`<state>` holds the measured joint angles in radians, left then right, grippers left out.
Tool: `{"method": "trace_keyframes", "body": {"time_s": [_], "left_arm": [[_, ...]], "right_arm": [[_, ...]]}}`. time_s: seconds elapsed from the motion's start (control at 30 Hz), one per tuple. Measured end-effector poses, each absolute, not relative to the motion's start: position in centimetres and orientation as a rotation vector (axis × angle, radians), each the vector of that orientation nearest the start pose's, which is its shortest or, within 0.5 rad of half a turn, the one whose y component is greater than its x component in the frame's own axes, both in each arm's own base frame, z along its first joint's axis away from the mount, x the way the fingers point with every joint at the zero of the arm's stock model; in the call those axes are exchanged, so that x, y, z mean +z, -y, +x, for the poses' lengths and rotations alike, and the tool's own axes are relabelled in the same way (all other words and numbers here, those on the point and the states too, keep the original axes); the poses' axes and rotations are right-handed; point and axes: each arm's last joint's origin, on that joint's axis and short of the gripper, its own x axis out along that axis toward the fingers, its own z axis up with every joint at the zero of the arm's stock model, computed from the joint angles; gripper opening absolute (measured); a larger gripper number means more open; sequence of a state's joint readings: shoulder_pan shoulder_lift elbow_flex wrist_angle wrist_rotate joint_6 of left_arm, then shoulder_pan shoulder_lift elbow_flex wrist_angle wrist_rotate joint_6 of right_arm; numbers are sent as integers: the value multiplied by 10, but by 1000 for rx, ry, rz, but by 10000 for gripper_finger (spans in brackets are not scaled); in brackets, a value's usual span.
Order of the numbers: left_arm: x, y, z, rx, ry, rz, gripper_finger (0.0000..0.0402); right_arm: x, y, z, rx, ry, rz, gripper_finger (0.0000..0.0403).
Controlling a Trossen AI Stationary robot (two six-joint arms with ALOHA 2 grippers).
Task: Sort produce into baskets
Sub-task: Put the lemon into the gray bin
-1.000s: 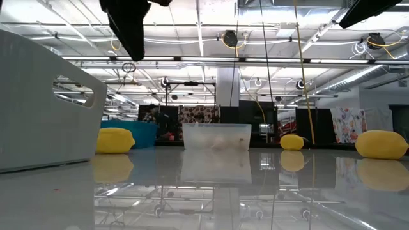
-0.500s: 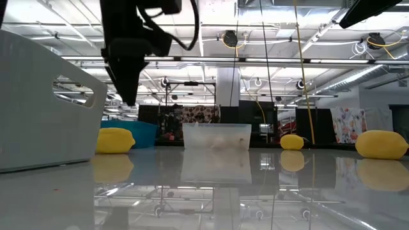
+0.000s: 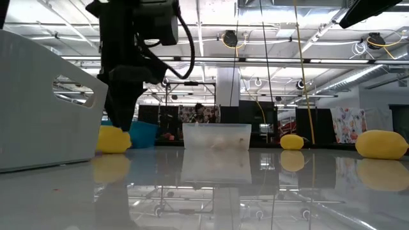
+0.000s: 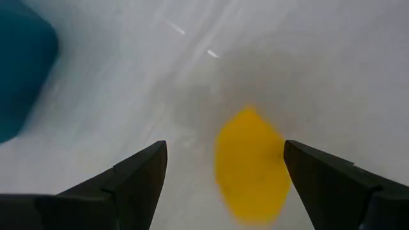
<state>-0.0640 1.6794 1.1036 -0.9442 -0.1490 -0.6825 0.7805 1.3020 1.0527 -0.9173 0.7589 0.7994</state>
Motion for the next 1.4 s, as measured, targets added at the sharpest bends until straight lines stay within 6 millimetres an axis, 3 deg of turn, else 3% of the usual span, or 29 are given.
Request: {"method": "trace_keyframes", "body": {"time_s": [0.33,1.23,1.4], "left_arm": [[163,16,284,520,-1412,-464,322],[162,18,273,493,-1547,-446,321],[162,18,273,490,-1548,-447,292]], "right_arm": [[274,-153,182,-299,-756,-58,93],[274,-153,182,-300,-757,-59,93],[274,-153,182,-300,-757,-58,93]]}}
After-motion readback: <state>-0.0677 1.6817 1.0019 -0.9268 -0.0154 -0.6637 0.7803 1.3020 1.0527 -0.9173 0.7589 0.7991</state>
